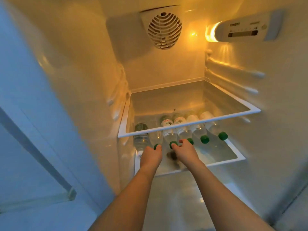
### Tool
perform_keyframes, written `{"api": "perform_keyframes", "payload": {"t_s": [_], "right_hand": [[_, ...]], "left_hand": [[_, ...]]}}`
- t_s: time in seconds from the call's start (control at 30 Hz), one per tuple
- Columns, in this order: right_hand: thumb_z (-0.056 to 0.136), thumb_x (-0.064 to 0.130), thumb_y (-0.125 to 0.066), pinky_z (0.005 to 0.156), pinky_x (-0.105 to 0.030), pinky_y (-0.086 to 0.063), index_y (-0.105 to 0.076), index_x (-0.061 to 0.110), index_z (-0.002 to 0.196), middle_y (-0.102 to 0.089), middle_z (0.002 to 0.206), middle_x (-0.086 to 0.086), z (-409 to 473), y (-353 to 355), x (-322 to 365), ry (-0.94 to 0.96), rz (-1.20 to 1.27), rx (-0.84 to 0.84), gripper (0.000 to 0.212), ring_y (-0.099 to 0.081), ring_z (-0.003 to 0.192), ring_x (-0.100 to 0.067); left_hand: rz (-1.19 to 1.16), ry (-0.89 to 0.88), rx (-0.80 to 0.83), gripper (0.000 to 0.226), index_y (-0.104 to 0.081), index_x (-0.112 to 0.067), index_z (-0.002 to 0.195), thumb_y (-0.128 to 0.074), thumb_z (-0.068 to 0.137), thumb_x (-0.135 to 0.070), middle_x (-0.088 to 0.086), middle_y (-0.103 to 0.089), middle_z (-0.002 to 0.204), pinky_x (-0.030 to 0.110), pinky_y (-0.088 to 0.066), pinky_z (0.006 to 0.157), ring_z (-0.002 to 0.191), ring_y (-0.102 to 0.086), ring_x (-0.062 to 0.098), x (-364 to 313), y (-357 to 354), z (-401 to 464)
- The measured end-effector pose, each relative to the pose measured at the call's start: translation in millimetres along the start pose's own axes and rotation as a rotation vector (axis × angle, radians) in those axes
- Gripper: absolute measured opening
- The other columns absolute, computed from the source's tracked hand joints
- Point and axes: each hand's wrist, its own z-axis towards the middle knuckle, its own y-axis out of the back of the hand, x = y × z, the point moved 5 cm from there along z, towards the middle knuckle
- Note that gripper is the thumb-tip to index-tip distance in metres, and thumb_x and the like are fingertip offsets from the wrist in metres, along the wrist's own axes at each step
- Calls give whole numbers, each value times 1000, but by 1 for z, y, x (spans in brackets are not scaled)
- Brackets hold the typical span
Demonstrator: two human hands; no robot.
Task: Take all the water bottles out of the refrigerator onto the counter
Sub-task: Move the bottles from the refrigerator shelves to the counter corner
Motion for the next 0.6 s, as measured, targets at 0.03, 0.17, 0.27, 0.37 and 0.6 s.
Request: {"api": "perform_keyframes", "payload": {"t_s": [0.03, 0.17, 0.27, 0.37, 0.6], "right_hand": [[94, 37, -55, 87, -33, -42, -44, 8, 137, -53, 135, -11, 3, -3, 0, -2, -4, 5, 53, -53, 119, -28], [93, 40, -56, 94, -39, -44, -45, 11, 136, -55, 134, -11, 17, -13, 0, -48, 2, 1, 53, -54, 120, -30], [92, 35, -56, 92, -39, -44, -44, 9, 135, -55, 133, -12, 20, -17, 3, -88, 51, 0, 52, -54, 118, -31], [92, 29, -54, 83, -36, -42, -43, 11, 135, -58, 118, -10, 10, -16, 6, -91, 87, -37, 48, -56, 105, -29], [95, 25, -54, 78, -29, -41, -46, 17, 136, -57, 106, 3, -49, 6, 0, 142, 252, -290, 42, -53, 94, -17]], "left_hand": [[2, 18, -5, 51, -59, -9, 115, -47, 89, -52, 13, -65, 110, 48, -55, 87, 94, -61, 31, 0, -1, 4], [26, 60, 9, 58, -55, -11, 122, -43, 92, -59, 12, -60, 119, 48, -53, 92, 103, -58, 32, -1, -7, 11], [-20, 49, 11, 58, -58, -12, 115, -45, 88, -62, 13, -63, 114, 49, -53, 91, 100, -60, 33, -2, -11, 11], [-85, 79, -12, 66, -64, -8, 109, -48, 75, -62, 17, -69, 106, 46, -57, 83, 97, -66, 36, 8, -14, 15], [10, -14, -154, 42, -59, -15, 95, -39, 92, -51, 4, -62, 90, 33, -43, 72, 83, -57, 22, 6, 3, -59]]}}
